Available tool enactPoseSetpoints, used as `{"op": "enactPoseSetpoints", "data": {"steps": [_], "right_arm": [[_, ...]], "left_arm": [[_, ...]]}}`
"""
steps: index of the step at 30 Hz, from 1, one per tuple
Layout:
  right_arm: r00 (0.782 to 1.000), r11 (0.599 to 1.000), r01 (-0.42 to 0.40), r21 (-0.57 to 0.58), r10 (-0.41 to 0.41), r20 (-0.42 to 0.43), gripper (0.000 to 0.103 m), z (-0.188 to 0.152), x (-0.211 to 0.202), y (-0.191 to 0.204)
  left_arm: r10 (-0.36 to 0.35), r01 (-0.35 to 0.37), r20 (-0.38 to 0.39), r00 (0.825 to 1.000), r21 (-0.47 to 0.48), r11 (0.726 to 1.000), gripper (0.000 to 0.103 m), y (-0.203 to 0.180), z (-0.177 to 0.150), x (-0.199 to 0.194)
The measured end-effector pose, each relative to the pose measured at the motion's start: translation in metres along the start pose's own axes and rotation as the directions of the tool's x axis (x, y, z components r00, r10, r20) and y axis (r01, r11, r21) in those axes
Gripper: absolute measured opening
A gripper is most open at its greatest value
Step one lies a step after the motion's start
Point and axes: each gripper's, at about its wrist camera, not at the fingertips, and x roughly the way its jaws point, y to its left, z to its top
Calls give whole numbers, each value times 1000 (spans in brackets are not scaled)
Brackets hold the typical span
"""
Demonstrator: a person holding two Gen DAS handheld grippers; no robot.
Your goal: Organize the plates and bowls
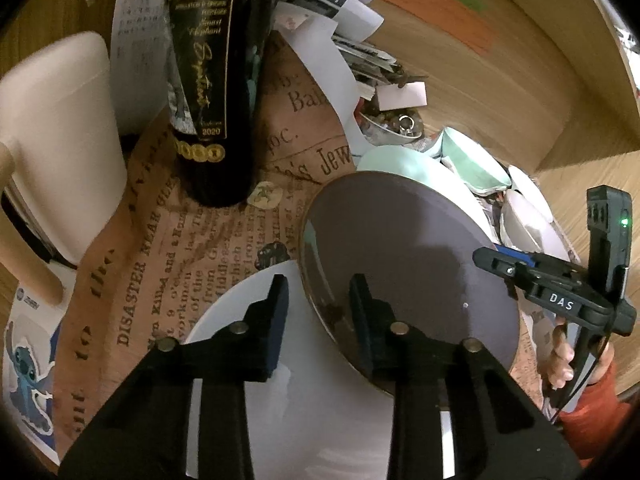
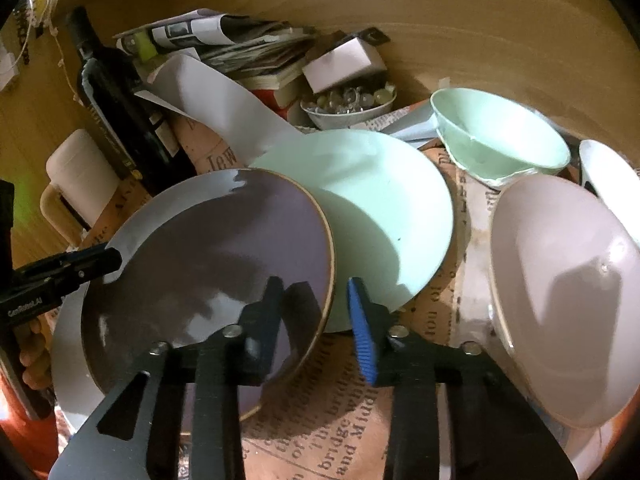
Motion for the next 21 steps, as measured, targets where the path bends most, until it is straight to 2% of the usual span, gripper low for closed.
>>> {"op": "enactPoseSetpoints", "data": {"steps": [5,11,17,21], "right_arm": [[1000,1000,0,-9,0,-4,23,0,1,3],[999,1000,-25,4,25,-28,24,2,6,-1],[1000,1000,-3,-5,3,-4,24,1,0,5],[1000,1000,-14,20,14,-8,24,-1,-1,2]], "left_arm": [[-25,25,-4,1000,-5,1000,20,-1,-1,2],[-33,33,0,999,-3,999,20,-4,-2,2],[12,-12,6,1000,-21,1000,20,-8,-3,0],[44,-45,38,998,6,999,20,-18,-5,-6]]}}
